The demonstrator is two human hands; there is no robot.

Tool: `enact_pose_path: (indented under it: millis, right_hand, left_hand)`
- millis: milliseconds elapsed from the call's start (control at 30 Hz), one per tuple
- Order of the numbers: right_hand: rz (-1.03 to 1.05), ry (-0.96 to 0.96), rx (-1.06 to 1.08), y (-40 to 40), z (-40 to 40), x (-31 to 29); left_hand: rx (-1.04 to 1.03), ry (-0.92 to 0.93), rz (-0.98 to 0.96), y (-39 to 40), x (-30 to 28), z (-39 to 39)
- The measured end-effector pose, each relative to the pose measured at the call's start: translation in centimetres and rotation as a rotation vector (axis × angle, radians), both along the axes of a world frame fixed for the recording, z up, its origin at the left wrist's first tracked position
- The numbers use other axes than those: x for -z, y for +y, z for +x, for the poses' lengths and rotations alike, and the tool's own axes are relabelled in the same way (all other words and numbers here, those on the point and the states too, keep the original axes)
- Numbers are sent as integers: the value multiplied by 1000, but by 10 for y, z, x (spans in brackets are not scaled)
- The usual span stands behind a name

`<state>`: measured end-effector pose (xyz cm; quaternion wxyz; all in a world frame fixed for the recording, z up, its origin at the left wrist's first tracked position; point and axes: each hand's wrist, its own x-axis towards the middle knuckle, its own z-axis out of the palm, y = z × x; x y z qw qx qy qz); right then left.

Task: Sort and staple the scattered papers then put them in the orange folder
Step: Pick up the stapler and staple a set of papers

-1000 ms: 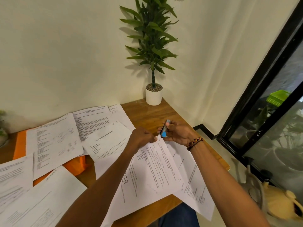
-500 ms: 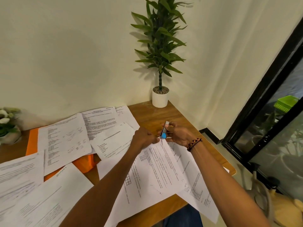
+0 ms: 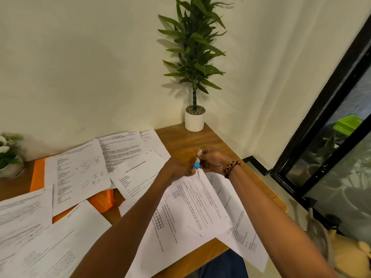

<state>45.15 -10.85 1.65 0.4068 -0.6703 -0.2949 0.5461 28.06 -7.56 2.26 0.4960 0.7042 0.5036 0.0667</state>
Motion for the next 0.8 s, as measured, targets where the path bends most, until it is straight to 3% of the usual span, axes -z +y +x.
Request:
enact_pose_path:
  millis: [100,500,800]
  right_hand:
    - [-20,-3,-24,0,0,-3]
    - [-33,47,-92,-1,2,-8]
    - [-93,-70,-128,5,-1,-14]
  left_hand:
    - [-58,22,-70,15,18,3]
    - [-74,7,-254,8,-4,-7]
    - [-48,-43,-141,4,-2,-2]
